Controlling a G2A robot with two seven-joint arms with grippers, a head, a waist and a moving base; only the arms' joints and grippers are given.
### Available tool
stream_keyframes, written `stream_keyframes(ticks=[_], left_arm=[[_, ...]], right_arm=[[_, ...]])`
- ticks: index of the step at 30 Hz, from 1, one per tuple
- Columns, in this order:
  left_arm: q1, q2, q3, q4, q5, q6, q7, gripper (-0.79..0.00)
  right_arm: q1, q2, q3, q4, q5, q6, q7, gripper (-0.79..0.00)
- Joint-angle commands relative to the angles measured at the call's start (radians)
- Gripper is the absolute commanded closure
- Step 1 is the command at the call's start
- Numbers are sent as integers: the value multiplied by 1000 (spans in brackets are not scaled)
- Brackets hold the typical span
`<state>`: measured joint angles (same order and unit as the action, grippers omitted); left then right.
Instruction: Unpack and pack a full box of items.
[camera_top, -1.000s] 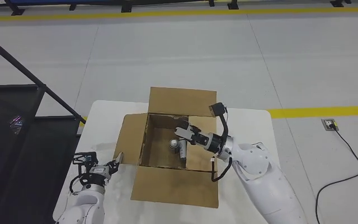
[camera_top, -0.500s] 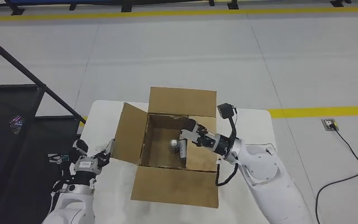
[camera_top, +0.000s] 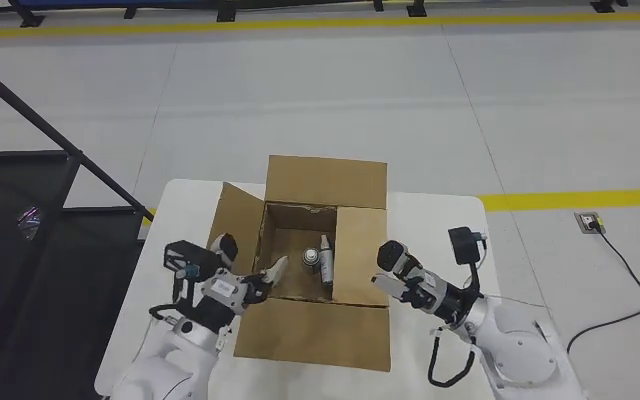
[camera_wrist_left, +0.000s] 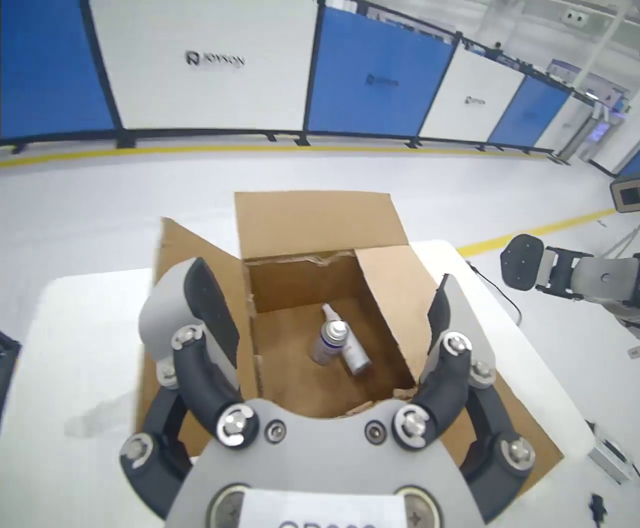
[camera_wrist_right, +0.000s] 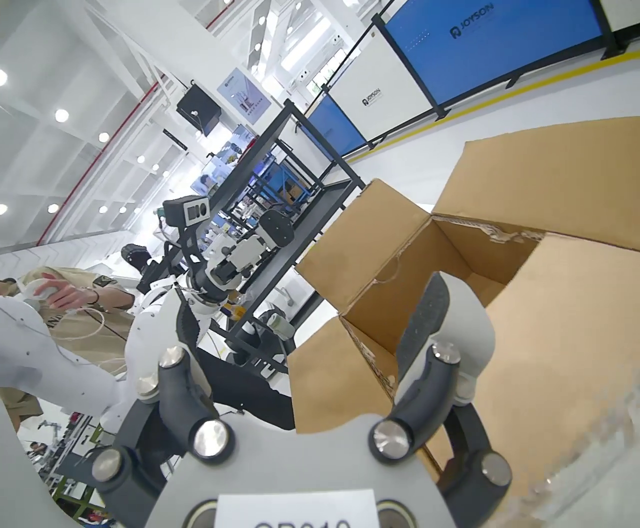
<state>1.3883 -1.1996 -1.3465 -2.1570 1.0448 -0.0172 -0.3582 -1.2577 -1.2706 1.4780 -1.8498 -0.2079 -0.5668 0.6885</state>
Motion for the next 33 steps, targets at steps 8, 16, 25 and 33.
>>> stream_keyframes(ticks=[8,16,25,33], left_arm=[[-99,-11,97,85,-55,0,-113,-785],[-114,-17,103,149,-178,11,-151,-785],[-320,-41,172,385,-474,43,-397,-785],[-451,-68,269,576,-637,-12,-448,-785]], right_arm=[[-1,0,2,-1,-1,0,-1,-785],[-15,2,16,-28,-92,80,-81,-785],[-70,14,81,-92,-130,137,-132,-785],[-147,25,143,-110,-104,131,-158,-785]])
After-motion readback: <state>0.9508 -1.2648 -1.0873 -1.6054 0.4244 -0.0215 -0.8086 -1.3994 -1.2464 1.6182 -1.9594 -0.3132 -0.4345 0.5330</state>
